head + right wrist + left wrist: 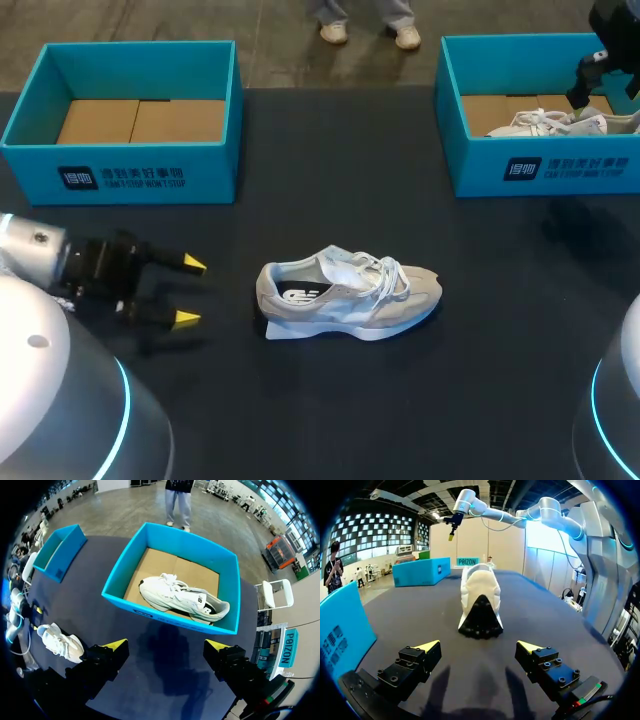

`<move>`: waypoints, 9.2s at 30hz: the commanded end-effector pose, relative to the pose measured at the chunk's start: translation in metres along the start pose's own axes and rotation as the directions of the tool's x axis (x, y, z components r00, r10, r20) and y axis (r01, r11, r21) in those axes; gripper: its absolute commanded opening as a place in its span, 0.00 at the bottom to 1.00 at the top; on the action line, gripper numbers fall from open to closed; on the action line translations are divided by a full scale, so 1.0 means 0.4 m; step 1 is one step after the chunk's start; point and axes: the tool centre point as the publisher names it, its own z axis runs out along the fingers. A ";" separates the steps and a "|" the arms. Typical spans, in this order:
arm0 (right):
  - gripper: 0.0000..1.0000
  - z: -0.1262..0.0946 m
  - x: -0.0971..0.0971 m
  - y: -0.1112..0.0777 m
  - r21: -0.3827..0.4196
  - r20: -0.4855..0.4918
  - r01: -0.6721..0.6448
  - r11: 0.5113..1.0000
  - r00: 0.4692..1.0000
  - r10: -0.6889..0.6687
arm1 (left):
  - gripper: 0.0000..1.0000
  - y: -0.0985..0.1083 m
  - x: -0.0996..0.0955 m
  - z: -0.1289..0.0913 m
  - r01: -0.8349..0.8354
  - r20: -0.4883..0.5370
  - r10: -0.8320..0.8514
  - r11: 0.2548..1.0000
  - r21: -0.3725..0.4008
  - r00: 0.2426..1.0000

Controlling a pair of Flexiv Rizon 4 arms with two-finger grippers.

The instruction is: Take the shoe out of the shoebox, open the shoe tongue, remove and reinsert the insole, then place the shoe into the shoebox

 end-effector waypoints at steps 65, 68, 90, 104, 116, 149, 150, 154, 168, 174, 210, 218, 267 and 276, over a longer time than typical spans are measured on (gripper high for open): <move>1.00 0.002 0.000 -0.001 -0.001 0.000 -0.001 1.000 1.000 0.001 | 1.00 -0.096 0.038 0.239 0.002 0.140 -0.002 1.000 0.000 0.990; 1.00 0.002 0.000 -0.001 -0.001 0.000 -0.001 1.000 1.000 0.001 | 1.00 -0.098 0.029 0.241 -0.010 0.152 0.011 1.000 -0.008 0.988; 1.00 0.002 0.000 -0.001 -0.001 0.000 -0.001 1.000 1.000 0.001 | 1.00 -0.109 0.021 0.290 -0.018 0.130 0.018 1.000 -0.003 0.991; 1.00 0.002 0.000 -0.001 -0.001 0.000 -0.001 1.000 1.000 0.001 | 0.00 -0.103 0.019 0.284 -0.018 0.126 0.019 1.000 -0.014 0.992; 1.00 0.002 0.000 -0.001 -0.001 0.000 -0.001 1.000 1.000 0.001 | 0.00 -0.106 -0.001 0.261 -0.034 0.099 0.037 0.999 -0.036 0.994; 1.00 0.002 0.000 -0.001 -0.001 0.000 -0.001 1.000 1.000 0.001 | 1.00 -0.077 -0.045 0.233 -0.037 0.060 0.042 0.996 -0.087 0.997; 1.00 0.002 0.000 -0.001 -0.001 0.000 -0.001 1.000 1.000 0.001 | 1.00 -0.075 -0.044 0.235 -0.036 0.059 0.041 0.996 -0.088 0.997; 1.00 0.002 0.000 -0.001 -0.001 0.000 -0.001 1.000 1.000 0.001 | 1.00 -0.063 -0.043 0.241 -0.033 0.058 0.038 0.995 -0.094 0.998; 1.00 0.002 0.000 -0.001 -0.001 0.000 -0.001 1.000 1.000 0.001 | 0.31 -0.054 -0.048 0.259 -0.032 0.049 0.038 0.993 -0.118 0.998; 1.00 0.002 0.000 -0.001 -0.001 0.000 -0.001 1.000 1.000 0.001 | 0.22 -0.052 -0.047 0.261 -0.034 0.043 0.040 0.992 -0.122 0.998; 1.00 -0.005 0.187 0.017 -0.001 0.062 -0.165 0.986 0.984 0.164 | 0.00 -0.050 -0.043 0.257 -0.022 0.056 0.029 0.993 -0.118 0.998; 1.00 -0.005 0.345 0.023 0.078 0.084 -0.195 0.978 0.979 0.188 | 0.00 -0.050 -0.043 0.257 -0.022 0.056 0.029 0.993 -0.118 0.998; 1.00 -0.019 1.101 -0.101 0.235 0.298 -0.074 0.969 0.954 0.000 | 0.00 -0.050 -0.043 0.257 -0.022 0.056 0.029 0.993 -0.118 0.998; 1.00 0.030 1.166 -0.117 0.295 0.334 -0.048 0.954 0.941 -0.056 | 0.00 -0.050 -0.043 0.257 -0.022 0.056 0.029 0.993 -0.118 0.998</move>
